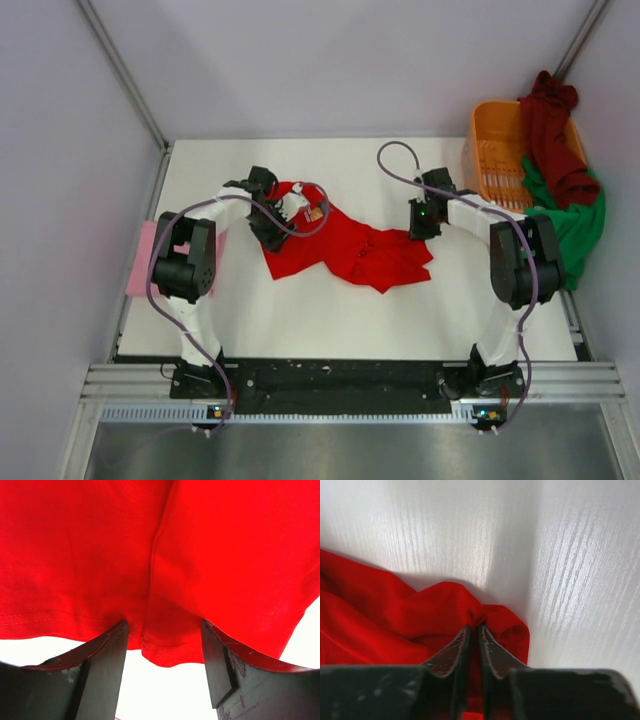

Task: Fold and stack the t-shirts
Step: Flatten out the tshirt

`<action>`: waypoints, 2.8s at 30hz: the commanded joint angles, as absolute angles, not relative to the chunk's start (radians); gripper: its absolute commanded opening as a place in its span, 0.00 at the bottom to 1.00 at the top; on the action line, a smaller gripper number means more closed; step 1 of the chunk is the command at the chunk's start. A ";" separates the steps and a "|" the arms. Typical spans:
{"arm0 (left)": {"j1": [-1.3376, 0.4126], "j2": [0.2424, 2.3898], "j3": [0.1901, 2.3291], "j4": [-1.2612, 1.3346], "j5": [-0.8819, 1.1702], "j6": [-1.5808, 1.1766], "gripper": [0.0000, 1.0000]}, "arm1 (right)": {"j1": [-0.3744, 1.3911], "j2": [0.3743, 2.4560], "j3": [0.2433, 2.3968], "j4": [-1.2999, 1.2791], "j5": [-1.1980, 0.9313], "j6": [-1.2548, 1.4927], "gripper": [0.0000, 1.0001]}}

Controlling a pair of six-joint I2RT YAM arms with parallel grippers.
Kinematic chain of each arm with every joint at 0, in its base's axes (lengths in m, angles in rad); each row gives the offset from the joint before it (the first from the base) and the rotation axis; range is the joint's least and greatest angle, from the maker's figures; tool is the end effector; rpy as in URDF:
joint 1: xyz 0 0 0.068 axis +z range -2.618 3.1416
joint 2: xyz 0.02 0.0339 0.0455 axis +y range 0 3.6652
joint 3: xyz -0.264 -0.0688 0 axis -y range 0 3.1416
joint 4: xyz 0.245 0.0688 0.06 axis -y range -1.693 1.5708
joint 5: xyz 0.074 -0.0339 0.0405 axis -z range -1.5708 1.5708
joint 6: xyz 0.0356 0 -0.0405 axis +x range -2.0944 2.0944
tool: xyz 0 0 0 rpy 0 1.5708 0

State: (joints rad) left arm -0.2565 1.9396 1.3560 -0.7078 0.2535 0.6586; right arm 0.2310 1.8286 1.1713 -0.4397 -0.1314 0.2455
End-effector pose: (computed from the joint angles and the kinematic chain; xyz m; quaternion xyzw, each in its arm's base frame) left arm 0.3678 -0.1057 0.1706 0.4497 0.8735 -0.0951 0.1603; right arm 0.3570 0.0887 0.1693 -0.0084 0.9701 0.1173 0.2125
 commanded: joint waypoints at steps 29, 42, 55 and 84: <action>-0.204 1.437 1.725 -0.844 -0.086 0.686 0.00 | 0.227 1.152 1.564 -0.537 0.141 0.032 0.00; -0.202 1.298 2.006 -1.121 -0.074 0.678 0.00 | 0.229 0.865 1.631 -0.483 0.080 0.006 0.00; -0.202 1.359 1.556 -0.843 0.063 0.770 0.00 | 0.227 1.312 1.626 -0.146 -0.149 -0.072 0.00; -0.216 1.543 1.273 -0.815 0.227 0.888 0.61 | 0.451 1.507 1.165 -0.601 0.167 0.265 0.68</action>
